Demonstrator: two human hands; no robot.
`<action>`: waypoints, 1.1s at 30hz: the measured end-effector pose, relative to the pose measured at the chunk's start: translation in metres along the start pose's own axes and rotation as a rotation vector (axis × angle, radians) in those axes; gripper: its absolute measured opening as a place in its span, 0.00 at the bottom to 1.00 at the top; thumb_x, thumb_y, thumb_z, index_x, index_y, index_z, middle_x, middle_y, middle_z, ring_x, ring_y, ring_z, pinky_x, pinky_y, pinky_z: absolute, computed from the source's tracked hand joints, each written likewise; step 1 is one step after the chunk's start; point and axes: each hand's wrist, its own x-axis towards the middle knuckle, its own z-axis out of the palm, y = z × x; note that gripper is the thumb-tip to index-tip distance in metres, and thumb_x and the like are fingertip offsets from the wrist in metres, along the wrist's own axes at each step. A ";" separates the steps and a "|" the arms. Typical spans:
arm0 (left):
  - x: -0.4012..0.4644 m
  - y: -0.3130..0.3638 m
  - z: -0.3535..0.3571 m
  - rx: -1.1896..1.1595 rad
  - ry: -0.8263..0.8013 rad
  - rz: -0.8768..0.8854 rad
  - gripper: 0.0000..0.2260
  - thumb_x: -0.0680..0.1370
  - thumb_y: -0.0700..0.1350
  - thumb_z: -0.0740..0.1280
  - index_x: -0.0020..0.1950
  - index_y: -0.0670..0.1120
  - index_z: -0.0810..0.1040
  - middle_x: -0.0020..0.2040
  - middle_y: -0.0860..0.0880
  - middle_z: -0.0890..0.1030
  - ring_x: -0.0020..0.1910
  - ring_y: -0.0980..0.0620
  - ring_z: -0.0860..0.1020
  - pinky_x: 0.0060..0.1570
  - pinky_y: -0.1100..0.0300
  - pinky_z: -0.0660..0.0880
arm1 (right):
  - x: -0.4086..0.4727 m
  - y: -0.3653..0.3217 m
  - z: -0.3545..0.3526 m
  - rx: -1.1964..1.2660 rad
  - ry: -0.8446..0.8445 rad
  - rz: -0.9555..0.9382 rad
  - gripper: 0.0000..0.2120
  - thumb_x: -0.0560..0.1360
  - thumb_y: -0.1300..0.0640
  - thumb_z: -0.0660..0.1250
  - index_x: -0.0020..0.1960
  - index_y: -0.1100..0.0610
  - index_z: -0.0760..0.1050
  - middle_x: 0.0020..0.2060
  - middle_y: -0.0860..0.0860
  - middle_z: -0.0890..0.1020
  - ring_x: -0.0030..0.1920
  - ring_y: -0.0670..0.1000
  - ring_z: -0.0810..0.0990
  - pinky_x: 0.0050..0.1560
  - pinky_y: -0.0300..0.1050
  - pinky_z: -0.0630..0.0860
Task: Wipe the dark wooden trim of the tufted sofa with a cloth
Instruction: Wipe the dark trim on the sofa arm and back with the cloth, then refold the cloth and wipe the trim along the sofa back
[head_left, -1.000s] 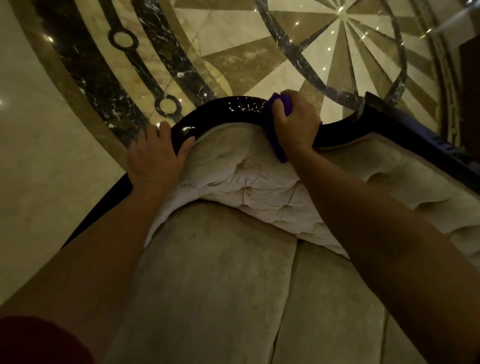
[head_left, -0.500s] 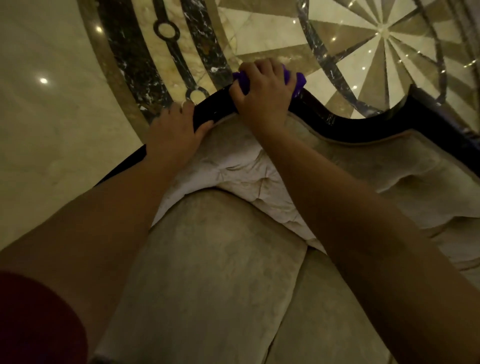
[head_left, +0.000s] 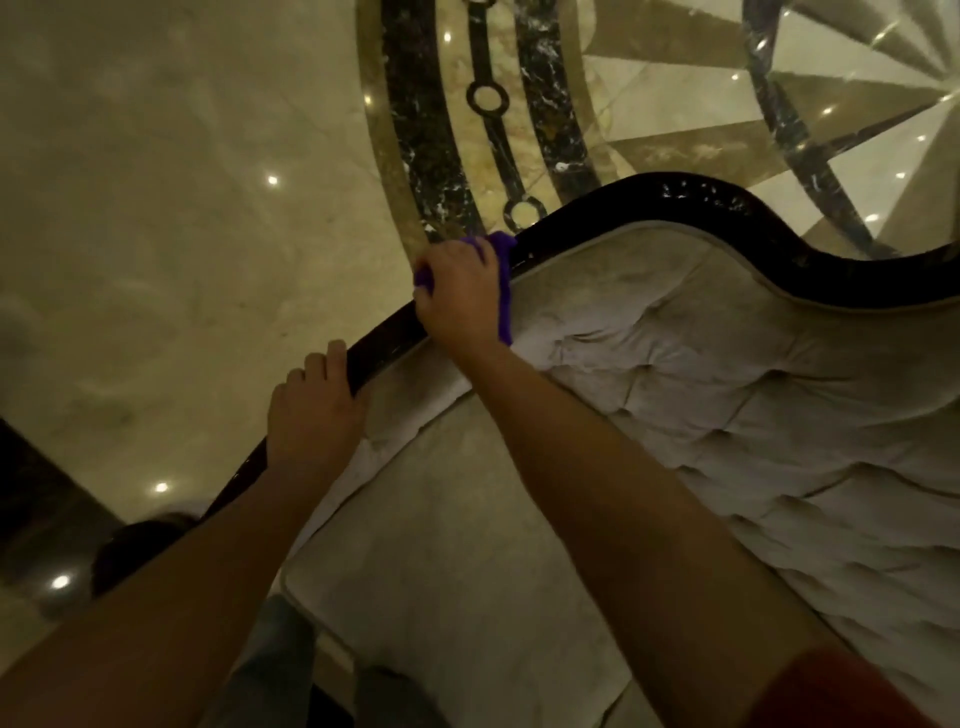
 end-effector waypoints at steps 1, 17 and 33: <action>-0.012 -0.009 -0.001 -0.035 -0.012 -0.038 0.25 0.79 0.46 0.71 0.71 0.36 0.70 0.53 0.32 0.79 0.44 0.32 0.79 0.40 0.42 0.74 | -0.011 -0.018 0.013 0.072 0.013 0.001 0.07 0.73 0.58 0.72 0.51 0.53 0.82 0.49 0.50 0.84 0.59 0.53 0.79 0.78 0.53 0.56; -0.084 0.016 -0.136 -0.852 -0.120 -0.063 0.12 0.82 0.55 0.61 0.56 0.52 0.81 0.50 0.50 0.86 0.47 0.53 0.84 0.50 0.50 0.81 | -0.148 -0.065 -0.130 0.920 -0.059 0.494 0.13 0.75 0.66 0.70 0.51 0.48 0.79 0.49 0.51 0.84 0.46 0.57 0.85 0.44 0.51 0.83; -0.243 0.107 -0.216 -1.241 -1.106 0.163 0.35 0.82 0.68 0.50 0.64 0.42 0.81 0.57 0.40 0.86 0.56 0.40 0.85 0.53 0.45 0.82 | -0.388 -0.153 -0.240 0.550 0.640 0.500 0.16 0.69 0.64 0.71 0.53 0.48 0.81 0.48 0.45 0.87 0.49 0.44 0.85 0.51 0.44 0.84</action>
